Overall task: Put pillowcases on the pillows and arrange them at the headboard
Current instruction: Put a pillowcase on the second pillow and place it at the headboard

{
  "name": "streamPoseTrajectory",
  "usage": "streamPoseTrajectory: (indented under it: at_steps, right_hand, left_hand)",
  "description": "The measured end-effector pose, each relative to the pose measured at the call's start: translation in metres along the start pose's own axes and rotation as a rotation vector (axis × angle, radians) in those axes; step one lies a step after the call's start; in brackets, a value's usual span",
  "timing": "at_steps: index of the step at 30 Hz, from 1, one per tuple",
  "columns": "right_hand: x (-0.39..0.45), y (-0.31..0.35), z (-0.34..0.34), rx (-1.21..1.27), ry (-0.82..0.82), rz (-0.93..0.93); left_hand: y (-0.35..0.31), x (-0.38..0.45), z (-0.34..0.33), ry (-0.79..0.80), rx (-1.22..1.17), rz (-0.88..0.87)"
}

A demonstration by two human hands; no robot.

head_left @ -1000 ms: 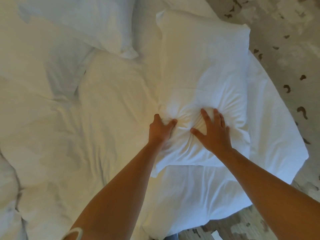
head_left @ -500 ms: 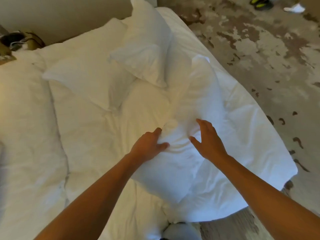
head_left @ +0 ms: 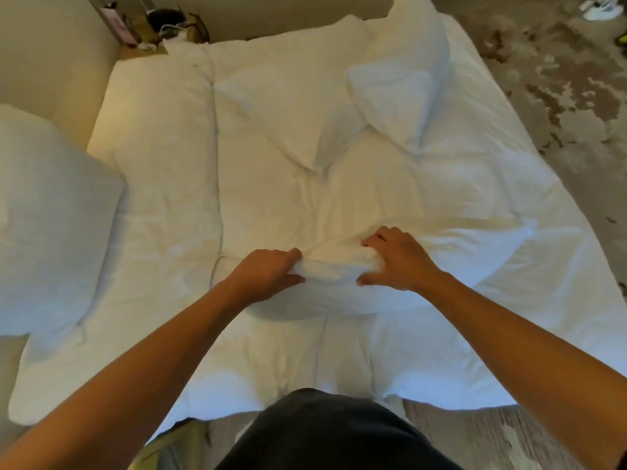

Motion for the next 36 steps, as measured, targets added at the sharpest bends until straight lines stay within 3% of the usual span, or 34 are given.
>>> streamPoseTrajectory:
  at_steps: [6,11,15,20,26,30,36]
  right_hand:
    - [-0.013,0.007,-0.013,-0.088,-0.089,-0.043]
    - [-0.024,-0.007,0.01,-0.154,-0.229,-0.113]
    - [-0.035,-0.018,0.021,-0.016,-0.372,-0.207]
    - [-0.034,-0.026,0.018,0.046,-0.432,-0.226]
    - [-0.027,-0.029,0.019,0.163,-0.36,-0.127]
    - [-0.024,-0.039,0.018,0.106,-0.254,-0.065]
    - [-0.027,-0.05,0.014,0.139,-0.226,-0.033]
  left_hand:
    - [0.025,-0.027,-0.024,-0.028,-0.006,0.236]
    - [0.014,-0.023,-0.006,-0.121,-0.056,0.28]
    - [0.012,-0.021,0.011,-0.187,-0.085,0.304]
    - [0.011,-0.02,0.023,-0.208,-0.035,0.344]
    - [0.008,-0.026,0.029,-0.191,-0.005,0.425]
    - [0.004,-0.029,0.02,-0.122,-0.186,0.509]
    - [0.007,-0.037,0.002,-0.167,-0.325,0.586]
Point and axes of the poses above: each hand's wrist, its own x-axis towards the middle knuckle, its own z-axis out of the back of the hand, y = z × x, the point moved 5 cm from there along x, towards the middle knuckle, and after that the axes turned 11 degrees about z, right-handed, at the moved point
